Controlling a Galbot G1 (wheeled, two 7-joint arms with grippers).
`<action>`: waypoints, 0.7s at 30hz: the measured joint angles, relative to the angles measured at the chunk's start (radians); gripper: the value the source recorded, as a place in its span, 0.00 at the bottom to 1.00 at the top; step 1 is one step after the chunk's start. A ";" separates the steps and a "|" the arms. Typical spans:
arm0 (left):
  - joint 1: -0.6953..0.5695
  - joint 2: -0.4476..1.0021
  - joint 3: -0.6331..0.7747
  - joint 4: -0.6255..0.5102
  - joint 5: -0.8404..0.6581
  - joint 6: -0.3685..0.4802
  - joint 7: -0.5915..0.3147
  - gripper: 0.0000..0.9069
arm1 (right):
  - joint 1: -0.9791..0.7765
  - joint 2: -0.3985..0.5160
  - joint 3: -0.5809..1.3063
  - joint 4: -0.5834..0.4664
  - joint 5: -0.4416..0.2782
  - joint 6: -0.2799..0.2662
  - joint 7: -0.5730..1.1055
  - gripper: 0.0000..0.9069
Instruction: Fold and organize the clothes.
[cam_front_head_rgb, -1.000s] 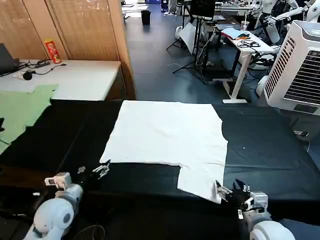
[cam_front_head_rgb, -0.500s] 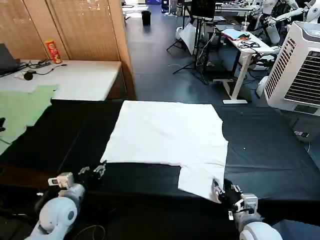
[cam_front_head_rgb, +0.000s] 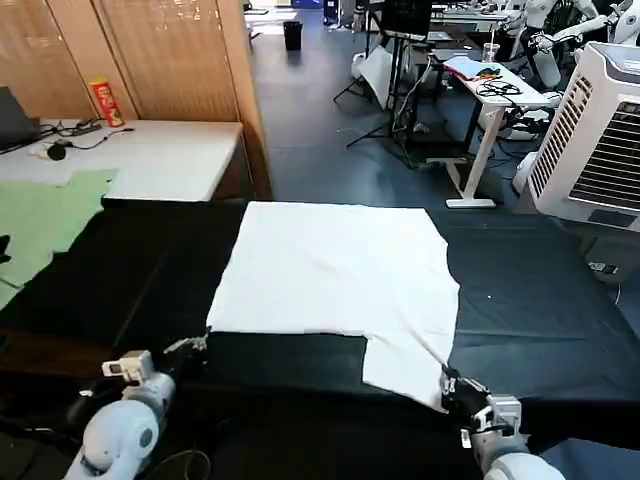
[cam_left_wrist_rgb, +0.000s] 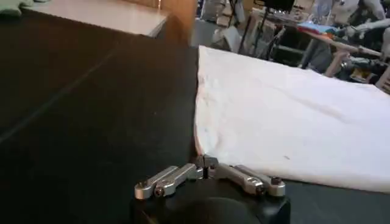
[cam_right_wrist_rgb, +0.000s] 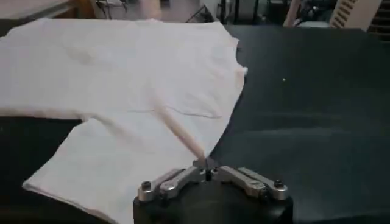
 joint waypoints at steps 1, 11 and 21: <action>0.012 0.000 -0.006 -0.014 0.000 -0.001 -0.005 0.00 | -0.011 -0.002 0.001 0.012 0.000 0.001 0.000 0.08; 0.200 -0.017 -0.080 -0.184 0.001 -0.033 -0.020 0.00 | -0.003 -0.008 0.015 0.022 0.016 0.066 -0.013 0.08; 0.158 -0.073 -0.070 -0.204 0.031 -0.097 -0.028 0.00 | 0.234 -0.092 -0.008 -0.177 0.080 0.207 -0.052 0.08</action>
